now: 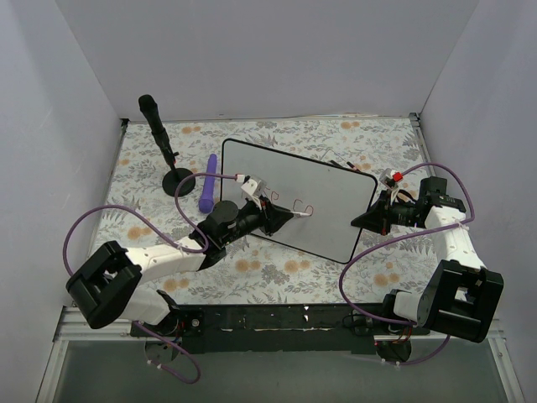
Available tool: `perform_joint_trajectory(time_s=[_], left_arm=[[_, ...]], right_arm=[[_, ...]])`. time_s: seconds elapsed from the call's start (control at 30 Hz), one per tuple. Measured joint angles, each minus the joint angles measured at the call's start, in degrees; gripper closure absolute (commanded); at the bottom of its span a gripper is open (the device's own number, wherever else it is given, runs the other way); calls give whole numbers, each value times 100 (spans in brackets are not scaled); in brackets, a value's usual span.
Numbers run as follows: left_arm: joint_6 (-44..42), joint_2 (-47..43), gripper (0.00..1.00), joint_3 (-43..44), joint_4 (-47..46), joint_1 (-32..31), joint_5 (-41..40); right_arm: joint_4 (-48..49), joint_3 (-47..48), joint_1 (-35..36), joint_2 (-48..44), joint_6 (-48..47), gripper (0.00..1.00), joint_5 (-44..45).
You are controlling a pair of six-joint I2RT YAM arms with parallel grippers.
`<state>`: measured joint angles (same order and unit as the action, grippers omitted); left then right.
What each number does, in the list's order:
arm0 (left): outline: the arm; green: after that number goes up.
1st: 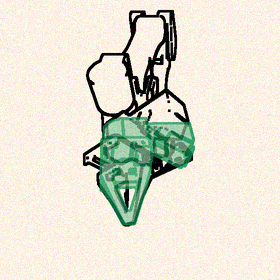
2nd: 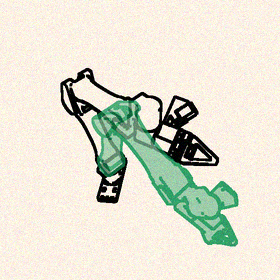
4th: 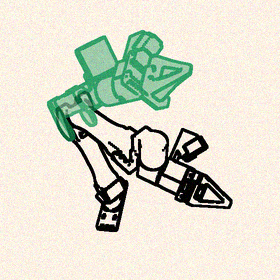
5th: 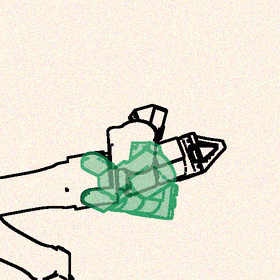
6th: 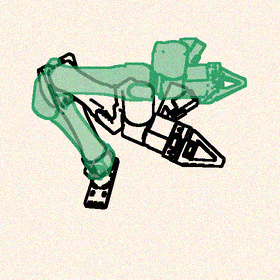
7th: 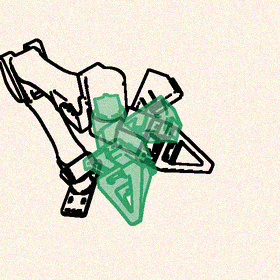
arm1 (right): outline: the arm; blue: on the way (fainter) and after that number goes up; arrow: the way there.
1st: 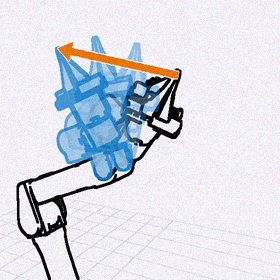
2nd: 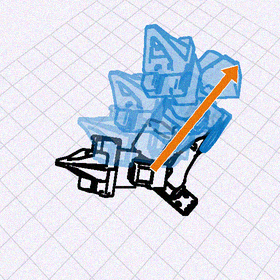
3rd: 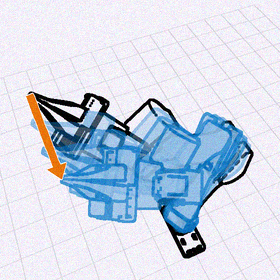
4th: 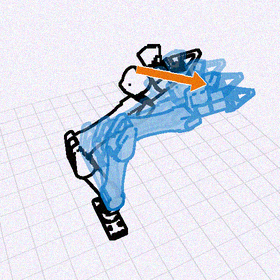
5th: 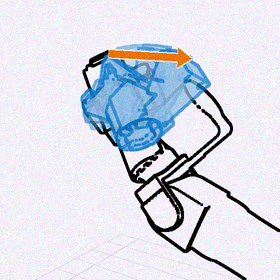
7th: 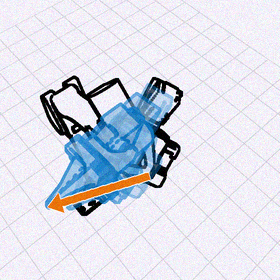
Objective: Write a sentence on the whiteboard
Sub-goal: Write with the whiteboard marker without the cap on the whiteboard.
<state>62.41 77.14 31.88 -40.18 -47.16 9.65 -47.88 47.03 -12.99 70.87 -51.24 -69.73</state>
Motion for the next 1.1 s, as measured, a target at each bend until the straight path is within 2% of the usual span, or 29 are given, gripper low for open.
perform_joint_trajectory(time_s=[1.1], left_arm=[[-330, -262, 100, 186, 721, 24, -267]], right_arm=[[52, 0, 0, 2, -7, 99, 4]])
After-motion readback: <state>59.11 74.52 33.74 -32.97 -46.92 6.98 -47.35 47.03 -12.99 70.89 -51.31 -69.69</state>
